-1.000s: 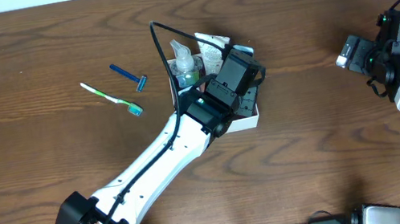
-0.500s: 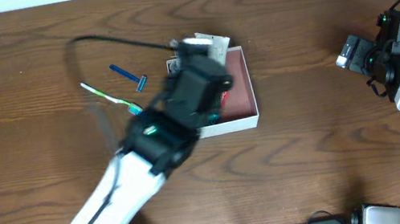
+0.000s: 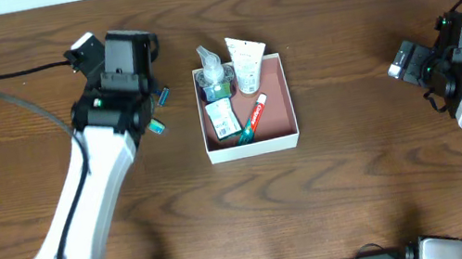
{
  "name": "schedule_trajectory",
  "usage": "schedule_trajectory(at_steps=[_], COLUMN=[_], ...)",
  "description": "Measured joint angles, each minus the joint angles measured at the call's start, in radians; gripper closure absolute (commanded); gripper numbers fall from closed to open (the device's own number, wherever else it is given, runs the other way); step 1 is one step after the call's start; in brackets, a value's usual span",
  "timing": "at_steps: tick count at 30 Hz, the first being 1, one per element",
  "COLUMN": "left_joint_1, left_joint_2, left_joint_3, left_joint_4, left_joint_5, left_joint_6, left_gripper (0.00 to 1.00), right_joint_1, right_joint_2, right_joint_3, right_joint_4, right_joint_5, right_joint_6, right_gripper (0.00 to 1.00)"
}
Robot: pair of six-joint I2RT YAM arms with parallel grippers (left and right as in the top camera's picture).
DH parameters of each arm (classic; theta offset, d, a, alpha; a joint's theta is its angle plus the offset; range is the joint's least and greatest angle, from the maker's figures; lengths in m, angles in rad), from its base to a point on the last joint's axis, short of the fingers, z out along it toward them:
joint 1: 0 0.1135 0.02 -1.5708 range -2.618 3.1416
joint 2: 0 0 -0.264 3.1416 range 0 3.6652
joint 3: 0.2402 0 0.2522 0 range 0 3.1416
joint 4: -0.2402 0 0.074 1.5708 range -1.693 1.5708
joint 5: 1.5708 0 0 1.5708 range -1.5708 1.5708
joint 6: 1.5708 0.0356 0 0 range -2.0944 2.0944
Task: Pack container
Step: 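Carry the toothpaste tube into the box and release it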
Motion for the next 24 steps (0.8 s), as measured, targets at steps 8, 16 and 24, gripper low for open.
schedule_trajectory(at_steps=[8, 16, 24], left_joint_1=[0.079, 0.129, 0.201], left_joint_2=[0.209, 0.259, 0.291], left_joint_3=[0.000, 0.000, 0.003], left_joint_4=[0.010, -0.008, -0.078], left_joint_5=[0.111, 0.224, 0.343], left_joint_6=[-0.051, -0.105, -0.119], left_gripper=[0.39, 0.39, 0.43], right_joint_1=[0.000, 0.000, 0.000], right_joint_2=[0.000, 0.000, 0.000], right_joint_3=[0.000, 0.000, 0.000], right_joint_4=[0.000, 0.000, 0.000], right_joint_5=[0.000, 0.000, 0.000], right_joint_6=[0.000, 0.000, 0.000], right_gripper=[0.01, 0.01, 0.01])
